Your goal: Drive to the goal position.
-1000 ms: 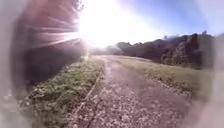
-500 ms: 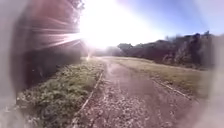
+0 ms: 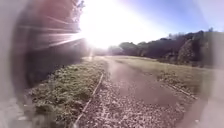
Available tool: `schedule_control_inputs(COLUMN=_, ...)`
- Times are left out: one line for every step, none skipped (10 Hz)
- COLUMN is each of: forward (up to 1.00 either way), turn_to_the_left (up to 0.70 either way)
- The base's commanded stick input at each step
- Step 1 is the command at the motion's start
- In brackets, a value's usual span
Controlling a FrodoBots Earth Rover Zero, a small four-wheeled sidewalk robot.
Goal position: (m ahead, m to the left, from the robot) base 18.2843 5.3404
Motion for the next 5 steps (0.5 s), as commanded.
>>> schedule_control_inputs(forward=0.85, turn_to_the_left=0.0)
schedule_control_inputs(forward=0.85, turn_to_the_left=0.0)
schedule_control_inputs(forward=0.85, turn_to_the_left=0.0)
schedule_control_inputs(forward=0.85, turn_to_the_left=0.0)
schedule_control_inputs(forward=0.85, turn_to_the_left=0.0)
